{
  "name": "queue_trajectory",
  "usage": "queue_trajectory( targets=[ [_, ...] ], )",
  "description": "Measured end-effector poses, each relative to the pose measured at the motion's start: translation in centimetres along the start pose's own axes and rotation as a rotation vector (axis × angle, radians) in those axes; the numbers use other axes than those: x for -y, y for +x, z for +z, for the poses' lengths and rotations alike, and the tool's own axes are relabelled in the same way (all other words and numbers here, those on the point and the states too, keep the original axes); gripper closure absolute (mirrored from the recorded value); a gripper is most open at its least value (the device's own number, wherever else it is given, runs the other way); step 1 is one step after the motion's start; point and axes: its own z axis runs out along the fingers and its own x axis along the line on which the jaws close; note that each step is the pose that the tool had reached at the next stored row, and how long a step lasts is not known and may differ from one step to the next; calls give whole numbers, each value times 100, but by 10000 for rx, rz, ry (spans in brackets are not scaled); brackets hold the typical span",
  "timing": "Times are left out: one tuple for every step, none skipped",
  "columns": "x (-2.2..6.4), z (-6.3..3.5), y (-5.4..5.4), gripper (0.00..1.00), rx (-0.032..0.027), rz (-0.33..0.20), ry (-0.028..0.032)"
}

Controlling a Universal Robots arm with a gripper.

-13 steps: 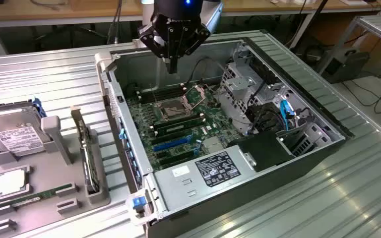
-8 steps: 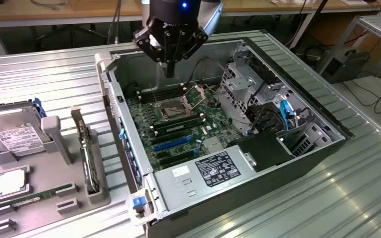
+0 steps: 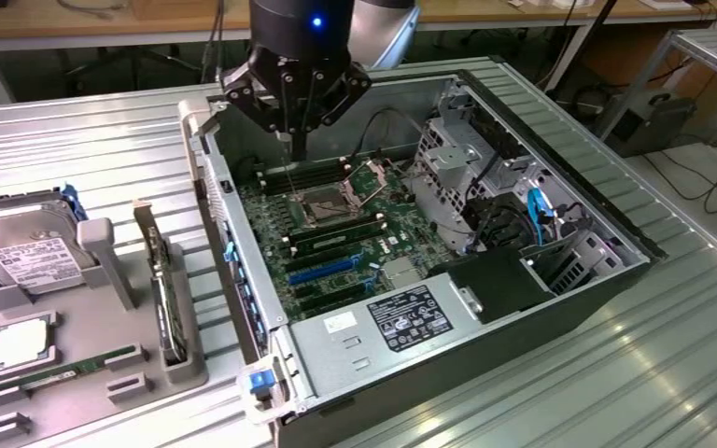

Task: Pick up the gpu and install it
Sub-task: 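Reach for the gpu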

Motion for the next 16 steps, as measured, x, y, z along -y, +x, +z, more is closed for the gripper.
queue_trajectory(
  targets=[
    [14,-2,36,89,-1,-1,3],
    [32,-3,85,89,-1,2,7],
    [45,-4,123,89,0,2,9],
    [64,-5,179,89,1,1,13],
    [77,-5,221,89,1,0,18],
    [98,-6,294,89,1,0,32],
    [111,-5,345,89,2,1,41],
    [121,-4,385,89,3,0,51],
    [133,-1,436,89,5,-2,65],
    [142,0,478,89,5,-3,80],
    [151,2,519,89,6,-2,94],
    [164,6,583,89,8,-1,114],
    [174,9,634,89,10,-3,131],
    [182,11,677,89,10,-4,145],
    [190,14,724,89,11,-4,162],
    [201,20,794,89,13,-3,184]
  ],
)
